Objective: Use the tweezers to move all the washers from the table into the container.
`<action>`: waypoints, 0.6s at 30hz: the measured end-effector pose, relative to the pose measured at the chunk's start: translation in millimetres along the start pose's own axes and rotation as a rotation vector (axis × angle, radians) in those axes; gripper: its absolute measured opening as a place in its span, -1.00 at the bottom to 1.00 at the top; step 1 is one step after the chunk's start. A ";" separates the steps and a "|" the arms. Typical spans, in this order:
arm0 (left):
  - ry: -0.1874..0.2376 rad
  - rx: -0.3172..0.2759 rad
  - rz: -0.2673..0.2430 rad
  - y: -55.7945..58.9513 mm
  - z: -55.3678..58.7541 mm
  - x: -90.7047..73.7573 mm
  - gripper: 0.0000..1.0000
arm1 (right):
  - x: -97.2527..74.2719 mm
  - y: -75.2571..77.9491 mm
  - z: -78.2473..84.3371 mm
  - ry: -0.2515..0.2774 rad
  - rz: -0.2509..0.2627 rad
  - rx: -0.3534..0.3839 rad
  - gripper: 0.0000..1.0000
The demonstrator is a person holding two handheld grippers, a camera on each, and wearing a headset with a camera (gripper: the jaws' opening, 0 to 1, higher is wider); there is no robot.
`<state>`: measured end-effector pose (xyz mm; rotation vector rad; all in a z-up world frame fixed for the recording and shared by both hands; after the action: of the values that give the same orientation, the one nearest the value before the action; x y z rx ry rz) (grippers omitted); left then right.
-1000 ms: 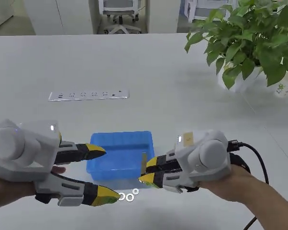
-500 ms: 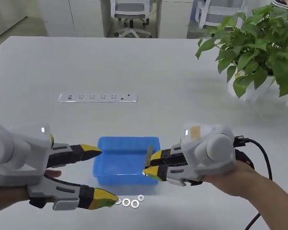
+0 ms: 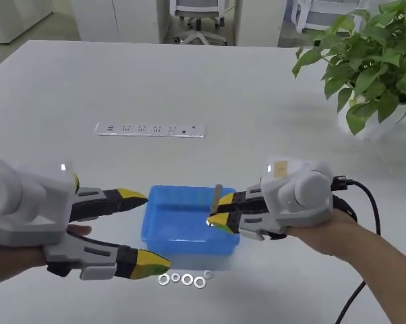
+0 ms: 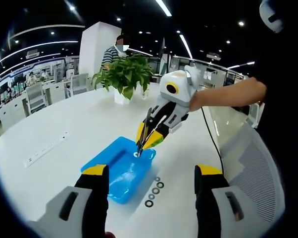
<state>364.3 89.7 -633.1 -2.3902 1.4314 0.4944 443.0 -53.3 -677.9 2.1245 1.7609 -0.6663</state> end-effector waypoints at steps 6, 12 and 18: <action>0.003 -0.001 -0.007 -5.3 0.6 0.4 0.51 | 9.7 8.4 6.0 0.001 -0.005 0.011 -0.80; 0.004 -0.009 -0.016 -8.5 1.8 0.3 0.51 | 19.9 16.6 13.5 -0.011 -0.011 0.017 -0.80; 0.005 -0.013 -0.022 -11.6 2.8 0.7 0.49 | 29.0 21.2 19.7 -0.022 -0.023 0.022 -0.80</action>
<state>374.5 95.6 -634.9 -2.4159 1.4062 0.4939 464.7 -43.4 -711.2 2.1056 1.7770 -0.7159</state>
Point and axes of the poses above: the centre of the closed fingertips' face, and the gripper's own axes: x roughly forward along the fingers, y roughly to its right, z roughly out of its underside, the point moved 6 cm from there along -x, roughly backward along the fingers, and after that the axes turned 12 degrees about x, right-handed, at the moved point
